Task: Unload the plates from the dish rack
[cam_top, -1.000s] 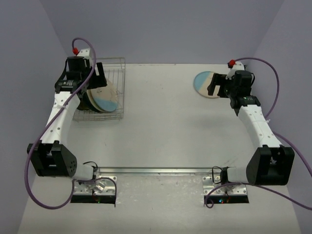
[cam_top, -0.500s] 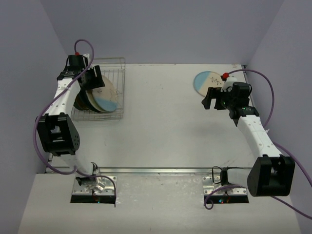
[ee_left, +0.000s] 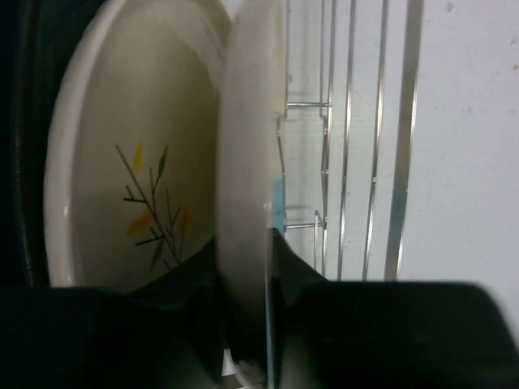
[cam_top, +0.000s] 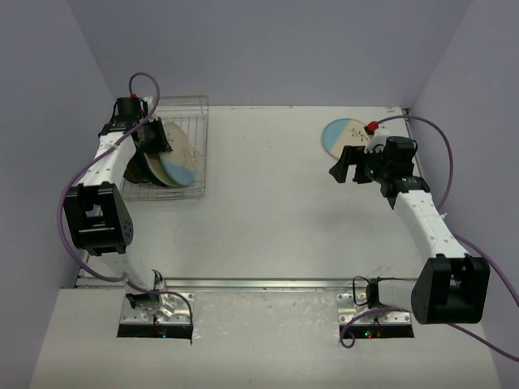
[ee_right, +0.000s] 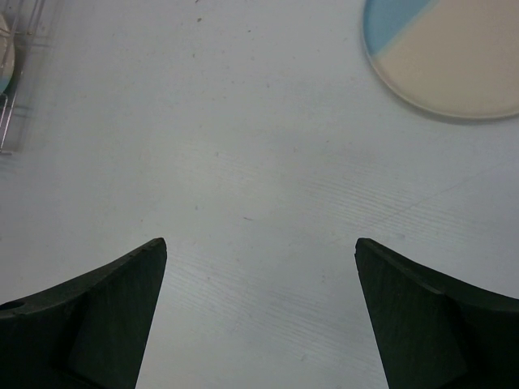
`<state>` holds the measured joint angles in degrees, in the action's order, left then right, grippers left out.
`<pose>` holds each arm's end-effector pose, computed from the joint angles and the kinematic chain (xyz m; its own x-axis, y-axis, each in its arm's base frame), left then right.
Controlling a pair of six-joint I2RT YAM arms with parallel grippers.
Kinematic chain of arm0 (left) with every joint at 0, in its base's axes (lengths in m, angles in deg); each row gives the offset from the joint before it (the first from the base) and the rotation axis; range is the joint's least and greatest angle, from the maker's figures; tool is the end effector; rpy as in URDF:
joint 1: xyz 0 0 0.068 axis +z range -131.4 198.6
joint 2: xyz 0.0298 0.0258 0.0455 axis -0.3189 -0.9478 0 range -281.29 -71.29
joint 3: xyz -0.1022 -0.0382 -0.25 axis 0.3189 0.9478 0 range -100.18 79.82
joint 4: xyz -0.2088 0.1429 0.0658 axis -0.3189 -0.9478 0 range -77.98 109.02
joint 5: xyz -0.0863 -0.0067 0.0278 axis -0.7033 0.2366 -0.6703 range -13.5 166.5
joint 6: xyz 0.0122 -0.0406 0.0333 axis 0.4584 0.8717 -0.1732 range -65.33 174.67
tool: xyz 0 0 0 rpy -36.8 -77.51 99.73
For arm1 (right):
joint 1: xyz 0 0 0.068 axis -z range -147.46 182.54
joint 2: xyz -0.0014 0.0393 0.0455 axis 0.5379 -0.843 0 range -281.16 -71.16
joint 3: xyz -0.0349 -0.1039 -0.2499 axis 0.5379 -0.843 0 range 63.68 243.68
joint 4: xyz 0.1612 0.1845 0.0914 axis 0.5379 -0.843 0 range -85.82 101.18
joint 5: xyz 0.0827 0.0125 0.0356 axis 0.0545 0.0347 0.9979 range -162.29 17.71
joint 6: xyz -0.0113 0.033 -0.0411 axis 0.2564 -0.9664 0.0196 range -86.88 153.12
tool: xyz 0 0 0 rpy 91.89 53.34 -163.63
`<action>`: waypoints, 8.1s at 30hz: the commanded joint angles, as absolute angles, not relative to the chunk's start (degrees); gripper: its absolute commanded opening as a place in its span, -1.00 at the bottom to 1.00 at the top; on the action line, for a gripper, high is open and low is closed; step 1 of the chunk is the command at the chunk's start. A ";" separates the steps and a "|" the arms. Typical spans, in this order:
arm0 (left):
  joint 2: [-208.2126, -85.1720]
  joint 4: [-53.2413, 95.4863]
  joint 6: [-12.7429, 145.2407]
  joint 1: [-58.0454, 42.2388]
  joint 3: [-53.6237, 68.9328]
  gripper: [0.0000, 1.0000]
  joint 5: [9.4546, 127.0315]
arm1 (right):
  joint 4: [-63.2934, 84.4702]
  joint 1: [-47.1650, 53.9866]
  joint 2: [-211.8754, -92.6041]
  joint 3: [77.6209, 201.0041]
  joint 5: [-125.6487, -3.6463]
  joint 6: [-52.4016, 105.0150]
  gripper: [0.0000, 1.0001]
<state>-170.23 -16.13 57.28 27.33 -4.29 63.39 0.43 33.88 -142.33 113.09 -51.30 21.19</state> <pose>0.3798 0.0503 0.2863 -0.7559 -0.1610 -0.6346 -0.0381 0.9785 -0.2029 0.2752 0.0062 0.2707 -0.5836 0.2067 -0.7853 -0.1629 0.9176 0.3626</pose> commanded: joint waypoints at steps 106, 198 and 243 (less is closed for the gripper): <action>-154.33 -13.32 63.09 14.90 -4.69 0.83 48.10 | 40.64 51.27 -186.55 131.60 -32.42 -30.86 -1.00; -154.73 -17.91 59.87 21.58 -9.97 0.76 80.28 | -0.97 41.52 -170.60 146.62 -62.08 21.57 0.35; -156.27 -21.20 58.36 27.14 -1.93 0.30 71.41 | 3.98 33.07 -146.15 119.58 -61.41 29.43 0.98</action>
<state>-156.98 -23.96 57.96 27.26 -1.78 72.44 1.70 33.49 -147.08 119.45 -61.18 29.87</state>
